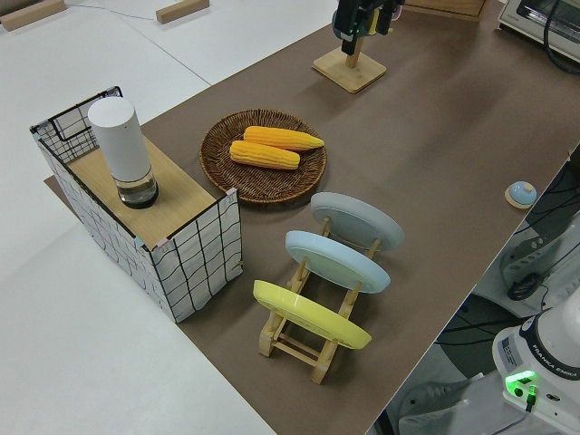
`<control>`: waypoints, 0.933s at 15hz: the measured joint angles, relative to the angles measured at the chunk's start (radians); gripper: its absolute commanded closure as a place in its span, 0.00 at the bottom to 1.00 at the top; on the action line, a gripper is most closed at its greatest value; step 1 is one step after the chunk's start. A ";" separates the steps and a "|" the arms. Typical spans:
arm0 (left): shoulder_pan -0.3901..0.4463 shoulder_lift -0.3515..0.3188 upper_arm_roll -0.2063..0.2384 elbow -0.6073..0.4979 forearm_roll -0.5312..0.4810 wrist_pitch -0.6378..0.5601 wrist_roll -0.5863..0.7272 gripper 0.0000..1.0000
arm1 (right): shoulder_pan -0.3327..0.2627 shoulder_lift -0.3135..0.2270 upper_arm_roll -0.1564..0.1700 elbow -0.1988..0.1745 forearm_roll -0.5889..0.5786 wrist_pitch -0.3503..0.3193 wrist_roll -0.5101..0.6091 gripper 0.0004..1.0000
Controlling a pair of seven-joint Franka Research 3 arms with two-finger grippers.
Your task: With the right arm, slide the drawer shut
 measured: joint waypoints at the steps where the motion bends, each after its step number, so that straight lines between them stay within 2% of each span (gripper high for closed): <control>1: 0.000 0.000 0.000 0.000 0.000 0.000 0.000 0.01 | -0.010 0.004 0.013 0.006 -0.011 -0.003 0.000 1.00; 4: 0.000 0.000 0.000 0.000 0.000 0.000 0.000 0.01 | -0.030 0.010 0.043 0.018 -0.036 -0.013 -0.002 1.00; 7: 0.000 0.000 0.000 0.000 0.000 0.000 0.000 0.01 | -0.080 0.011 0.105 0.027 -0.065 -0.022 -0.016 1.00; 9: 0.000 0.000 0.000 0.000 0.000 0.000 0.000 0.01 | -0.089 0.011 0.116 0.028 -0.066 -0.024 -0.021 1.00; 14: 0.000 0.000 0.000 0.000 0.000 0.000 0.000 0.01 | -0.090 0.011 0.118 0.030 -0.068 -0.024 -0.026 1.00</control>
